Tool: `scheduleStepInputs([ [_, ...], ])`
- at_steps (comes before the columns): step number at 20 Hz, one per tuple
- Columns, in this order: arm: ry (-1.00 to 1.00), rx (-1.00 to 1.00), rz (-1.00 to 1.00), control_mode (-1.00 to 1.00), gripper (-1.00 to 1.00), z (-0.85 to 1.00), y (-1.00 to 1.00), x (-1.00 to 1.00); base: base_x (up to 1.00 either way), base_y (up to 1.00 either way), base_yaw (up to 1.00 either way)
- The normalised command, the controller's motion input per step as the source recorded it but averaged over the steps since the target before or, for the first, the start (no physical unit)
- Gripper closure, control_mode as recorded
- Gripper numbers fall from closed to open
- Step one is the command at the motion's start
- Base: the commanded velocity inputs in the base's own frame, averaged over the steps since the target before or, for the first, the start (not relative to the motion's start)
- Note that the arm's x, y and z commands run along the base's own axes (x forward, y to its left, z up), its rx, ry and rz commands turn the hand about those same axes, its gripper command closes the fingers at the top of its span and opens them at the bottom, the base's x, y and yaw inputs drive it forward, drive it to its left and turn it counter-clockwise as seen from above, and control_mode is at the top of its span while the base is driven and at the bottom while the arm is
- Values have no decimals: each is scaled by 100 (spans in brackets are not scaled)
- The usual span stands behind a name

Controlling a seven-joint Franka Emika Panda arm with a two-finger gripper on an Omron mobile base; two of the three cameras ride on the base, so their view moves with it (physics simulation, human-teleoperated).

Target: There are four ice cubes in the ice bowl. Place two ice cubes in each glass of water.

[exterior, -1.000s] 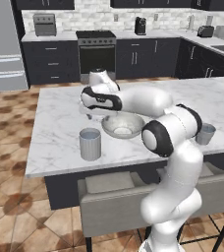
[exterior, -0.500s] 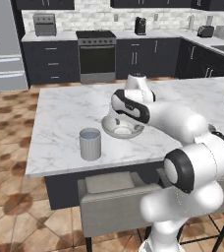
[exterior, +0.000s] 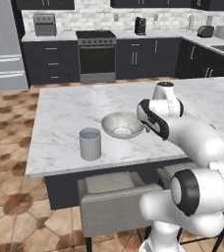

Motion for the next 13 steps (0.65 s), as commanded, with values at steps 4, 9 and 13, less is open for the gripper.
scheduleStepInputs([
  [4,27,-12,-37,-100,-100,-25,-100,-26,0,0,0],
  [9,4,-6,-38,-100,-100,-60,-100,-32,0,0,0],
  [13,-7,-2,-31,-100,-100,-34,-100,-16,0,0,0],
])
